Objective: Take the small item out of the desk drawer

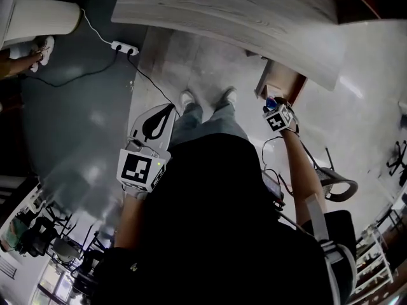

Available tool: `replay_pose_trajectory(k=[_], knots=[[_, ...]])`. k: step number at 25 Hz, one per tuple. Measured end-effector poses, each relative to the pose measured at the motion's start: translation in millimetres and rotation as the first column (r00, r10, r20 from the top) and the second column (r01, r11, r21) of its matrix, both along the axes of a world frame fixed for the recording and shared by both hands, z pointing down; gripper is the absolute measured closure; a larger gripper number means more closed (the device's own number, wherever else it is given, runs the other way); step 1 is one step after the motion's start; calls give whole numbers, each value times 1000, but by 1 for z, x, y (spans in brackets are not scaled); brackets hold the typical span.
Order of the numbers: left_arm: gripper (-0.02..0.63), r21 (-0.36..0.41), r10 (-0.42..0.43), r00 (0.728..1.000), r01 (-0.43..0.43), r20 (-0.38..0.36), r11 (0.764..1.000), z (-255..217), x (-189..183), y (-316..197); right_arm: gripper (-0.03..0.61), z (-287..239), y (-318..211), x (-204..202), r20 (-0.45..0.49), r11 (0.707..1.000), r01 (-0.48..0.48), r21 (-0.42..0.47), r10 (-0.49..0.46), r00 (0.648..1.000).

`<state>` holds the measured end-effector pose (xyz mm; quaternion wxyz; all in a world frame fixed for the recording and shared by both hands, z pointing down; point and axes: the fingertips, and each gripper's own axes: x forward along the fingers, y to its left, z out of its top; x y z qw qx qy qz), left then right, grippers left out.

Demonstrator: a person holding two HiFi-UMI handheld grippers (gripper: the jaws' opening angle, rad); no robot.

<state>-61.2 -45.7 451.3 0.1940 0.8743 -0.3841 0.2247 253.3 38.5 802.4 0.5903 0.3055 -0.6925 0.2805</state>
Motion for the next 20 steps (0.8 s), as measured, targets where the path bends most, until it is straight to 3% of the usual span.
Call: replay_pose_trajectory(k=[9,20], knots=[[607,-25,-64,998,64,17,998,7,-28,9,336,24,-4,-1,-62,998,50,-43,-53,997],[607,-31,-65,998,65,16,997,8,-40,14,352,32,-1,-3,-163,987,150,-57,-157,974]])
